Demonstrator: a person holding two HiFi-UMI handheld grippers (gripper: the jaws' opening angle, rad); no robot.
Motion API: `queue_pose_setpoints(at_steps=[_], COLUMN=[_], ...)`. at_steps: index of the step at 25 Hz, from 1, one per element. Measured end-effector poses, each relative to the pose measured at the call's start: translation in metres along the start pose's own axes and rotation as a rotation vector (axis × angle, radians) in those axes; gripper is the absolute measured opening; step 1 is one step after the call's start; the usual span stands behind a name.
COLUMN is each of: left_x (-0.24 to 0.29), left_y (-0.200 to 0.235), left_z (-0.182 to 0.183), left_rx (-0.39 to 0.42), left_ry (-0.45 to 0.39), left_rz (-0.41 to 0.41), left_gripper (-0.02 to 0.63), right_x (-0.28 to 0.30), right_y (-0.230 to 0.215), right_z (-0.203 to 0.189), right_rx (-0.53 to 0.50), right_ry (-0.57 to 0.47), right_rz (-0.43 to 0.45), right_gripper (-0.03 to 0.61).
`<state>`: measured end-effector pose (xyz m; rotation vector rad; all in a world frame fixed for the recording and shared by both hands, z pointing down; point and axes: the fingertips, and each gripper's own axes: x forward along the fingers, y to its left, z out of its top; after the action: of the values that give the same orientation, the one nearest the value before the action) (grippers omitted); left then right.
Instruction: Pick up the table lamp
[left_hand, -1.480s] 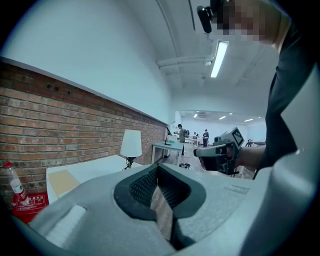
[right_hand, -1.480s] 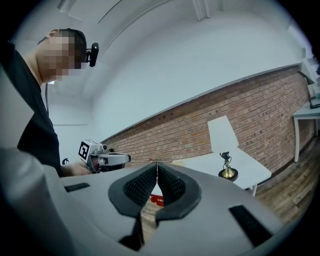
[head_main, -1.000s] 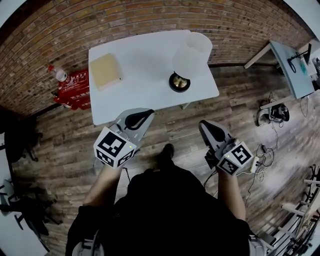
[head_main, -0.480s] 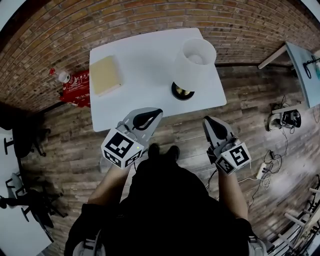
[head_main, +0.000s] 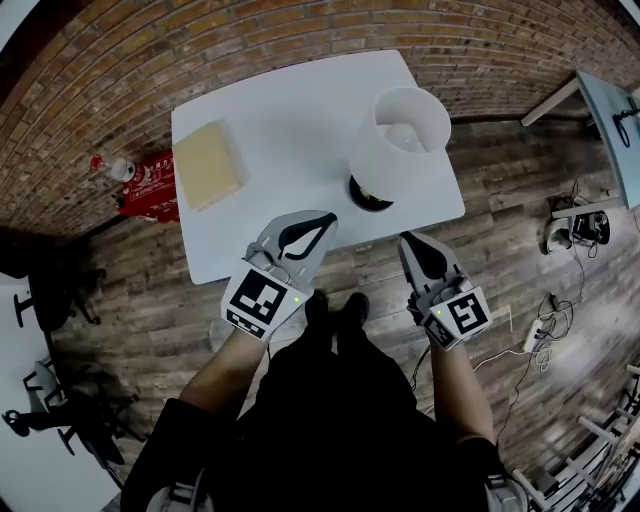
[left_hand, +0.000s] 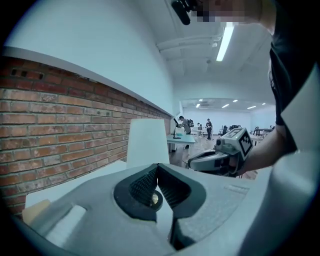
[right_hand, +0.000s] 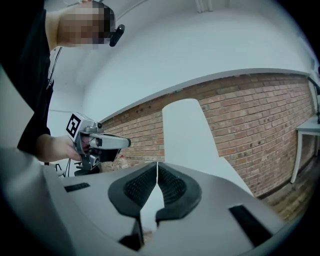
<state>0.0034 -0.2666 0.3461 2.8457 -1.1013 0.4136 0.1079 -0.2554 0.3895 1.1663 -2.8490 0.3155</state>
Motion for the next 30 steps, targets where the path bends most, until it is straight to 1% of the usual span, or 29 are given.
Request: queue_pose_setpoints(at_steps=[2, 4, 7, 9, 11, 15, 17, 20, 22, 26, 28, 30], left_x=[0.01, 0.019, 0.034, 0.044, 0.051, 0.071, 0.079, 0.089, 0.095, 0.097, 0.097, 0.097], left_y=[0.01, 0.024, 0.046, 0.059, 0.069, 0.081, 0.085, 0.087, 0.088, 0.085, 0.084, 0.086], left_z=[-0.006, -0.012, -0.024, -0.036, -0.049, -0.068, -0.077, -0.093, -0.103, -0.109, -0.109, -0.106], left_rx=[-0.008, -0.006, -0.007, -0.017, -0.026, -0.027, -0.021, -0.017, -0.023, -0.028, -0.046, -0.047], left_ry=[-0.005, -0.027, -0.046, -0.043, -0.037, -0.043, -0.045, -0.042, -0.046, -0.087, -0.098, -0.117], left_rz=[0.017, 0.053, 0.085, 0.093, 0.099, 0.101, 0.092, 0.075, 0.079, 0.111, 0.116, 0.12], left_gripper=[0.008, 0.008, 0.008, 0.008, 0.008, 0.008, 0.008, 0.008, 0.008, 0.008, 0.008, 0.008], right_x=[0.013, 0.029, 0.051, 0.066, 0.076, 0.086, 0.09, 0.1, 0.105, 0.105, 0.104, 0.105], right_y=[-0.001, -0.003, -0.016, -0.027, -0.035, -0.048, -0.053, -0.057, -0.061, -0.063, -0.064, -0.067], right_z=[0.0, -0.002, -0.02, -0.031, -0.043, -0.063, -0.076, -0.092, -0.099, -0.107, -0.107, -0.104], right_rx=[0.022, 0.026, 0.023, 0.024, 0.003, -0.086, -0.116, -0.112, -0.112, -0.113, -0.124, -0.135], right_ry=[-0.027, -0.043, -0.008, 0.0, -0.002, -0.027, -0.02, -0.017, -0.025, -0.048, -0.064, -0.075], right_rz=[0.014, 0.035, 0.028, 0.005, -0.025, -0.089, -0.116, -0.133, -0.148, -0.199, -0.23, -0.271], right_gripper=[0.015, 0.015, 0.015, 0.015, 0.015, 0.015, 0.015, 0.015, 0.015, 0.016, 0.017, 0.017])
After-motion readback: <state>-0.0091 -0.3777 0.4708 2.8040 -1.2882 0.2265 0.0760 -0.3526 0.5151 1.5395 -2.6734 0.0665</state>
